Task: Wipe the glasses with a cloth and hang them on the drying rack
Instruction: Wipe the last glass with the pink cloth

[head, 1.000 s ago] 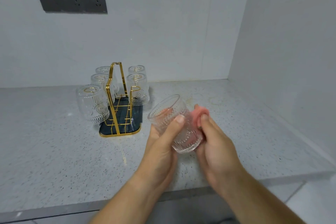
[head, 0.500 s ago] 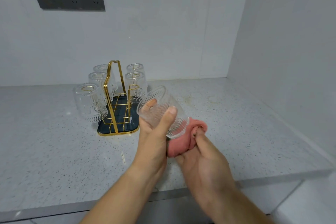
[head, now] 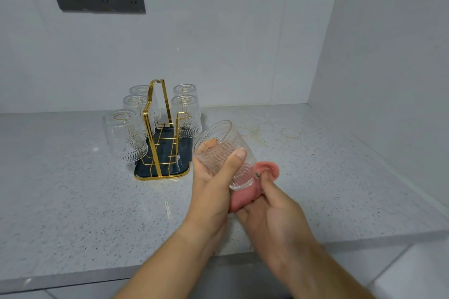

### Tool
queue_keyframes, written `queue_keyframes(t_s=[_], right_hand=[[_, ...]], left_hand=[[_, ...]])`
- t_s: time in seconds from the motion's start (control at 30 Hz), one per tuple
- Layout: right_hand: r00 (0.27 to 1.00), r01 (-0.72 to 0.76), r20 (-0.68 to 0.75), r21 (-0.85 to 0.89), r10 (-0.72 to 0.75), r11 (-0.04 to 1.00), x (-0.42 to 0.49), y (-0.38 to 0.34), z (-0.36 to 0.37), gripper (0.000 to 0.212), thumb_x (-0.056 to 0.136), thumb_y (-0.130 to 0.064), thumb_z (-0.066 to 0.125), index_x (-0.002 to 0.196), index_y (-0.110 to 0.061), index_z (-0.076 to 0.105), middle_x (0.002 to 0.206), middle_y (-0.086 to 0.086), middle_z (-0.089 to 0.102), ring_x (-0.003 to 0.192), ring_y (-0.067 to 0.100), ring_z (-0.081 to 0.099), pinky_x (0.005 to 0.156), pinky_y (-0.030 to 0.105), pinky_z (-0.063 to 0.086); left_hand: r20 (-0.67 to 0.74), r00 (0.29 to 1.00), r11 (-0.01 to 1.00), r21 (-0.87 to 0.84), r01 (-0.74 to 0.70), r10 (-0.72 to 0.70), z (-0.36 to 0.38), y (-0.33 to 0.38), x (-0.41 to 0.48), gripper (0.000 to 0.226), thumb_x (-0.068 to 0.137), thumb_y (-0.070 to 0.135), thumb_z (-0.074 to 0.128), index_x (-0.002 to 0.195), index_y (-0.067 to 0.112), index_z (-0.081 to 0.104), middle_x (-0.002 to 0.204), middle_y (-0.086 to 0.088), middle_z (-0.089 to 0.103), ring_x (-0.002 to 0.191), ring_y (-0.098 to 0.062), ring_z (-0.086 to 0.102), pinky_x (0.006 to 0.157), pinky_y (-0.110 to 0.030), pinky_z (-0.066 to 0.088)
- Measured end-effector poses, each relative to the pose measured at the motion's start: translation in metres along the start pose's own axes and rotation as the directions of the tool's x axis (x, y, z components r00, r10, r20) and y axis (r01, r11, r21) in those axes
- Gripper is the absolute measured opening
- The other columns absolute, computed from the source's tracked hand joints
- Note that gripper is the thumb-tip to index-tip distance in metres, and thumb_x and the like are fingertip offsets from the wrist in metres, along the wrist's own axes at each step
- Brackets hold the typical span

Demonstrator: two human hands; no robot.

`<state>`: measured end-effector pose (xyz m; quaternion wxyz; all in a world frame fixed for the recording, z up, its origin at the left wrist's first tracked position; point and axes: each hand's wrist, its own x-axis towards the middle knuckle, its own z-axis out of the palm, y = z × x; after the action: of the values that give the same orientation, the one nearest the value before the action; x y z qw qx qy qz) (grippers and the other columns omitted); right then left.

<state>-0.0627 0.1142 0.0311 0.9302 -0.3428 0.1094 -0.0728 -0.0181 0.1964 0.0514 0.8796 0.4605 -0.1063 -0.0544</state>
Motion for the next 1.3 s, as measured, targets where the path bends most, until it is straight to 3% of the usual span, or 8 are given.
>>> queue_keyframes(t_s=[0.1, 0.27, 0.47, 0.73, 0.93, 1.07, 1.17, 1.3], right_hand=[[0.998, 0.068, 0.027, -0.113, -0.065, 0.991, -0.003, 0.001, -0.007, 0.047, 0.110, -0.029, 0.038, 0.132, 0.010, 0.053, 0.128, 0.041, 0.060, 0.122, 0.051, 0.060, 0.113, 0.055, 0.045], [0.951, 0.305, 0.093, -0.452, -0.295, 0.838, 0.003, -0.022, 0.001, 0.026, 0.105, -0.031, 0.046, 0.097, -0.019, 0.068, 0.099, 0.003, 0.065, 0.105, 0.023, 0.068, 0.115, 0.053, 0.042], [0.992, -0.048, 0.106, -0.120, 0.061, 0.992, 0.017, -0.048, 0.001, 0.047, 0.104, -0.033, 0.044, 0.130, -0.003, 0.068, 0.133, 0.019, 0.069, 0.125, 0.032, 0.066, 0.115, 0.047, 0.041], [0.987, -0.129, 0.084, -0.102, 0.138, 0.986, 0.019, -0.032, -0.021, 0.044, 0.106, -0.035, 0.040, 0.112, -0.015, 0.079, 0.133, 0.017, 0.069, 0.127, 0.036, 0.055, 0.107, 0.050, 0.035], [0.989, 0.114, 0.118, -0.188, -0.093, 0.976, 0.005, -0.027, -0.015, 0.042, 0.105, -0.036, 0.043, 0.132, -0.015, 0.067, 0.134, 0.029, 0.062, 0.125, 0.034, 0.065, 0.106, 0.042, 0.049], [0.849, 0.513, 0.349, -0.724, -0.396, 0.462, -0.007, -0.020, -0.010, 0.034, 0.108, -0.031, 0.044, 0.135, -0.028, 0.064, 0.162, -0.001, 0.043, 0.141, -0.014, 0.037, 0.107, 0.002, 0.031], [0.710, 0.650, 0.552, -0.753, -0.438, 0.106, -0.003, -0.009, -0.022, 0.054, 0.107, -0.024, 0.039, 0.150, -0.056, 0.029, 0.171, -0.019, 0.004, 0.154, -0.010, 0.009, 0.120, 0.008, 0.015], [0.670, 0.679, 0.565, -0.729, -0.481, 0.088, -0.003, 0.010, -0.031, 0.060, 0.104, -0.026, 0.038, 0.152, -0.058, 0.023, 0.173, -0.015, -0.005, 0.158, 0.001, 0.004, 0.124, 0.016, 0.013]], left_hand=[[-0.006, 0.999, 0.998, 0.045, -0.037, 0.037, 0.000, 0.000, 0.002, 0.059, 0.073, 0.020, 0.078, 0.126, 0.015, 0.054, 0.104, -0.002, 0.077, 0.094, -0.012, 0.075, 0.075, -0.021, 0.059], [0.087, 0.996, 1.000, 0.019, 0.020, -0.021, 0.003, -0.003, -0.004, 0.058, 0.086, 0.019, 0.076, 0.138, 0.007, 0.053, 0.121, -0.012, 0.076, 0.114, -0.025, 0.073, 0.085, -0.025, 0.060], [0.195, 0.980, 0.999, 0.019, 0.039, -0.042, 0.006, -0.002, -0.009, 0.062, 0.086, 0.020, 0.068, 0.143, 0.004, 0.050, 0.125, -0.016, 0.075, 0.121, -0.028, 0.070, 0.103, -0.036, 0.056], [0.158, 0.980, 0.992, -0.024, 0.126, -0.121, -0.001, -0.004, -0.003, 0.070, 0.085, 0.032, 0.070, 0.145, 0.004, 0.045, 0.115, -0.023, 0.075, 0.089, -0.029, 0.077, 0.055, -0.028, 0.058], [0.069, 0.993, 0.992, -0.075, 0.099, -0.094, -0.001, -0.007, 0.005, 0.070, 0.084, 0.028, 0.075, 0.144, 0.005, 0.046, 0.121, -0.018, 0.072, 0.117, -0.040, 0.070, 0.097, -0.048, 0.060], [0.038, 0.990, 0.987, -0.075, 0.142, -0.139, 0.003, -0.011, 0.005, 0.073, 0.083, 0.029, 0.076, 0.145, 0.006, 0.045, 0.119, -0.011, 0.073, 0.115, -0.025, 0.072, 0.092, -0.038, 0.057], [0.042, 0.971, 0.956, -0.172, 0.238, -0.235, 0.002, -0.011, 0.010, 0.087, 0.077, 0.038, 0.087, 0.149, 0.011, 0.046, 0.140, -0.016, 0.066, 0.126, -0.027, 0.067, 0.108, -0.048, 0.052], [0.060, 0.926, 0.885, -0.275, 0.375, -0.374, 0.004, -0.008, 0.012, 0.110, 0.063, 0.045, 0.098, 0.152, 0.015, 0.042, 0.141, -0.023, 0.063, 0.124, -0.038, 0.067, 0.104, -0.051, 0.055]])
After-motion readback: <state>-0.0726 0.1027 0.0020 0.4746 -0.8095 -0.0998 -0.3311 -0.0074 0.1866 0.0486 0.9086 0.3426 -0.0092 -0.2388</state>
